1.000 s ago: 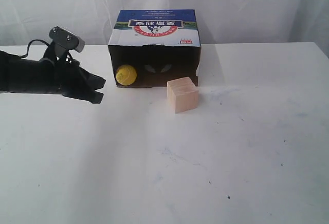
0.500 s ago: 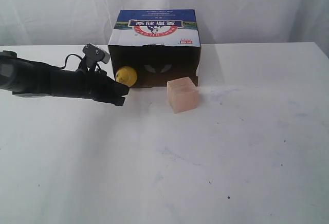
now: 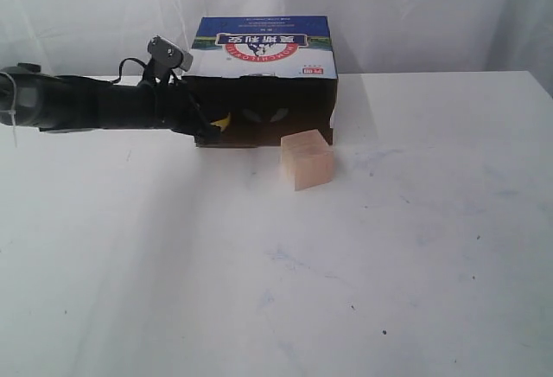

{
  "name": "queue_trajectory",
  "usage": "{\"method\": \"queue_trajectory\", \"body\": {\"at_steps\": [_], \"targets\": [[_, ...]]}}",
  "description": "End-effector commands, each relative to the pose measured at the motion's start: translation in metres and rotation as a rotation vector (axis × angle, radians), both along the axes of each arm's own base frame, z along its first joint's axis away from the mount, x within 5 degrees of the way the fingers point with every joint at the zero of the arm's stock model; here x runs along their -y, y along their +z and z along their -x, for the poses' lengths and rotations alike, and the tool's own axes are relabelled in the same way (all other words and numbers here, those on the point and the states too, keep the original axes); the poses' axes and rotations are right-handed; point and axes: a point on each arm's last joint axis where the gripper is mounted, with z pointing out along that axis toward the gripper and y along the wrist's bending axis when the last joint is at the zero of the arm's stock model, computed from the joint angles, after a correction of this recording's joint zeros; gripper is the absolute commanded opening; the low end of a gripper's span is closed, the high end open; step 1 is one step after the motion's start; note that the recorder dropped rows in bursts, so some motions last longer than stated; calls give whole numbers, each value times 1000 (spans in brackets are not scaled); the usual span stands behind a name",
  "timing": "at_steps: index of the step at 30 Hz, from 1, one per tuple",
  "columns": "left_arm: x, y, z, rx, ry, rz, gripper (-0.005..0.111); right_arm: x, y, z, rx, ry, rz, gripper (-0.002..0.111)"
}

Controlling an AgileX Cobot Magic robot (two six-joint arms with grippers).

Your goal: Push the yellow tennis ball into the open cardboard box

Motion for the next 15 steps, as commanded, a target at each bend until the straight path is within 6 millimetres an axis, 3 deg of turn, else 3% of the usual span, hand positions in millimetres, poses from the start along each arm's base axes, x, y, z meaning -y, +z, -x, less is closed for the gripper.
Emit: {"method": "queue_trajectory", "body": {"at_steps": [1,10,15], "targets": [[-1,-1,15,15,-46,-7,0,0,0,0,11,1,1,0],[-6,-12,57,-44,-77,-67,0,0,0,0,11,1,1,0],[-10,-3,73,-53,-56,-88,0,0,0,0,11,1,1,0]]}}
